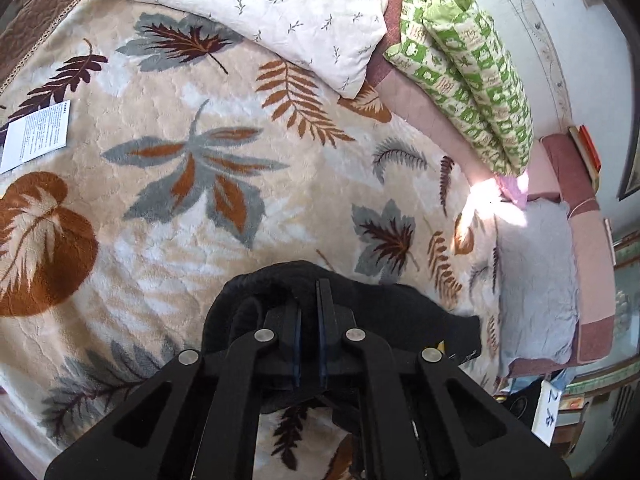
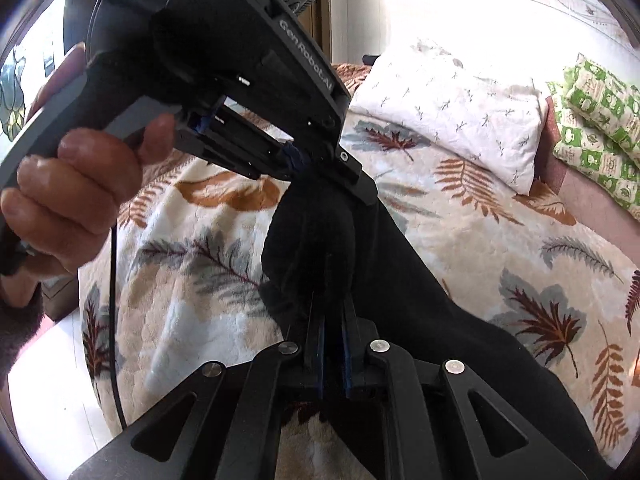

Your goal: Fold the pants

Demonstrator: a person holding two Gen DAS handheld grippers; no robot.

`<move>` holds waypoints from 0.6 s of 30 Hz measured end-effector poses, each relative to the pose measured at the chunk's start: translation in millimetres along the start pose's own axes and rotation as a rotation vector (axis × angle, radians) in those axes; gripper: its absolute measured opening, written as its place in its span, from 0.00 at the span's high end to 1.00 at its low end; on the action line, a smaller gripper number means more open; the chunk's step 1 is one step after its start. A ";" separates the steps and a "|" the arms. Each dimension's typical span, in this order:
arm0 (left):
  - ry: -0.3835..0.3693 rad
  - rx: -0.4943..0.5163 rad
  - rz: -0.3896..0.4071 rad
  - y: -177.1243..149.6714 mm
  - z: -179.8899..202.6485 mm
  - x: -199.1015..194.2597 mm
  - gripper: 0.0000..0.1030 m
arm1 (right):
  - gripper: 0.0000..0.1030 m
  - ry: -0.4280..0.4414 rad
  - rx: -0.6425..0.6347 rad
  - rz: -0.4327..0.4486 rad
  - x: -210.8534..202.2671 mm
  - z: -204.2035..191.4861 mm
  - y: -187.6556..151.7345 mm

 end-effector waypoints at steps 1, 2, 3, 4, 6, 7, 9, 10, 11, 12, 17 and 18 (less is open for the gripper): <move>0.025 0.006 -0.011 -5.4 -5.4 6.2 0.96 | 0.92 0.001 0.002 0.003 -0.4 0.9 2.3; 0.041 0.005 -0.029 -12.0 -13.3 13.2 0.96 | 0.92 0.009 0.001 -0.005 1.8 1.4 2.7; 0.056 -0.003 -0.047 -17.6 -22.1 20.6 0.96 | 0.92 0.024 -0.004 -0.020 6.2 0.4 0.6; 0.067 -0.013 -0.063 -22.6 -30.4 27.6 0.96 | 0.92 0.034 -0.020 -0.039 11.9 -2.2 -3.4; 0.074 -0.043 -0.088 -29.1 -46.3 40.0 0.95 | 0.92 0.043 -0.073 -0.082 25.3 -9.9 -13.2; 0.067 -0.061 -0.098 -30.8 -52.5 45.2 0.94 | 0.92 0.048 -0.091 -0.101 32.8 -13.5 -19.1; 0.021 -0.096 -0.102 -29.5 -61.6 48.0 0.92 | 0.90 0.060 -0.098 -0.130 43.8 -17.2 -27.8; -0.002 -0.116 -0.106 -28.4 -63.7 46.7 0.91 | 0.89 0.064 -0.094 -0.134 47.0 -17.5 -29.9; -0.024 -0.138 -0.108 -27.2 -66.2 45.0 0.90 | 0.88 0.064 -0.087 -0.130 47.7 -17.0 -30.4; -0.037 -0.148 -0.105 -27.5 -66.7 42.4 0.90 | 0.86 0.071 -0.083 -0.136 49.1 -16.6 -30.4; -0.053 -0.187 -0.058 -39.4 -66.7 19.5 0.75 | 0.72 0.051 -0.072 -0.120 29.9 -18.2 -27.9; -0.030 -0.197 -0.039 -43.8 -65.1 12.4 0.75 | 0.71 0.056 -0.054 -0.102 19.9 -16.9 -30.5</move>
Point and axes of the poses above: each gripper's, at about its wrist camera, not at the fingertips, and x roughly the way its jaws point, z to its right, y to its top, the point moved 2 cm from there along x, roughly the way its jaws point, and after that the axes turned 14 degrees about -z, right-handed, at the moved point
